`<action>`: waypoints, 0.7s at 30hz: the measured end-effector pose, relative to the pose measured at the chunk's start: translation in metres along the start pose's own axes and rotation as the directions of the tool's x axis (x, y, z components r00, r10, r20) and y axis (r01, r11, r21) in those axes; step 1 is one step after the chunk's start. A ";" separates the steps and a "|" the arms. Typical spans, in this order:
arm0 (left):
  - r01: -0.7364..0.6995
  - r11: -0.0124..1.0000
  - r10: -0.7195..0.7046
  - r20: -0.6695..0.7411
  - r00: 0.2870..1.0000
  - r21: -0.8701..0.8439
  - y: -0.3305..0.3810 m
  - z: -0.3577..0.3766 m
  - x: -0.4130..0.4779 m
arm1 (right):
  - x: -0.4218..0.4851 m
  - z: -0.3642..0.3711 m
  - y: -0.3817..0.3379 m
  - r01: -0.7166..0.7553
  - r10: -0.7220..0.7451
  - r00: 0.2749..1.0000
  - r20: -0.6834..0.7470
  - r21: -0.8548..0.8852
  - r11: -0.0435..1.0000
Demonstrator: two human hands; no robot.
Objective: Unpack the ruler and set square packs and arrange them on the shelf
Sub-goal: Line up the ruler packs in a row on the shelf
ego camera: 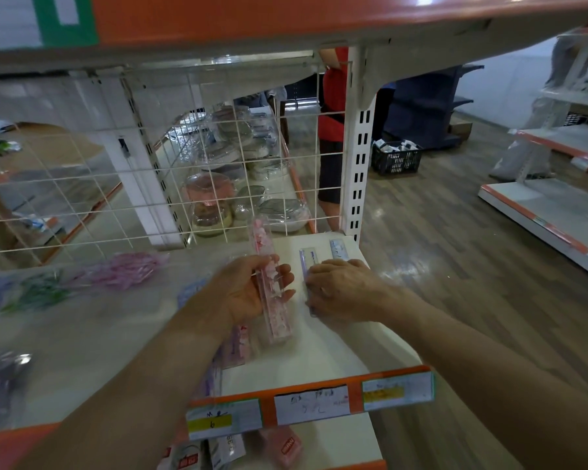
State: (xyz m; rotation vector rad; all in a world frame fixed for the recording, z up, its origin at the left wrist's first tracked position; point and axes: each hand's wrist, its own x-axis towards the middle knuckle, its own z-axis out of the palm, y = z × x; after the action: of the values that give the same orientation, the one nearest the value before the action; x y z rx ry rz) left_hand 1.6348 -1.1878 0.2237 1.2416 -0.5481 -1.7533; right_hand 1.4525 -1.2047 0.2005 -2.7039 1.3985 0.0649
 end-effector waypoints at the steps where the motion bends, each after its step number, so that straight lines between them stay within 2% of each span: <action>1: 0.002 1.000 -0.002 0.002 1.000 0.000 0.000 -0.001 0.000 | 0.000 -0.001 0.001 -0.003 0.003 1.000 0.001 0.010 1.000; 3: 0.010 1.000 -0.010 0.010 1.000 0.012 0.000 -0.002 0.000 | -0.003 -0.006 0.003 -0.099 0.102 0.994 -0.039 0.066 0.993; 5: 0.014 1.000 -0.014 0.016 1.000 0.020 0.001 -0.003 0.000 | -0.007 -0.009 0.008 -0.215 0.216 0.973 -0.081 0.022 0.976; 6: 0.014 1.000 -0.014 0.018 1.000 0.017 0.001 -0.004 0.001 | -0.010 -0.009 0.010 -0.241 0.240 0.969 -0.055 -0.016 0.970; 9: 0.021 1.000 -0.021 0.029 0.999 0.014 0.001 -0.003 0.003 | -0.018 -0.003 0.015 -0.232 0.231 0.971 0.057 0.012 0.973; 15: 0.034 0.999 -0.035 0.050 0.998 0.024 0.000 0.003 0.002 | -0.022 -0.004 0.027 -0.148 0.145 0.988 0.058 0.035 0.988; 19: 0.033 0.999 -0.033 0.043 0.999 -0.001 0.001 0.006 -0.001 | -0.024 -0.005 0.026 -0.156 0.152 0.984 0.087 0.033 0.987; 21: 0.020 0.999 -0.019 0.046 0.999 -0.027 0.000 0.007 -0.002 | -0.026 -0.011 0.020 -0.169 0.168 0.985 0.028 0.042 0.985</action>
State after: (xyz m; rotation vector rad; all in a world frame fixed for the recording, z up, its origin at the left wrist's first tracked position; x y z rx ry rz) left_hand 1.6285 -1.1872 0.2275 1.1945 -0.5378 -1.8036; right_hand 1.4212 -1.1963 0.2126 -2.5357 1.5990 0.0779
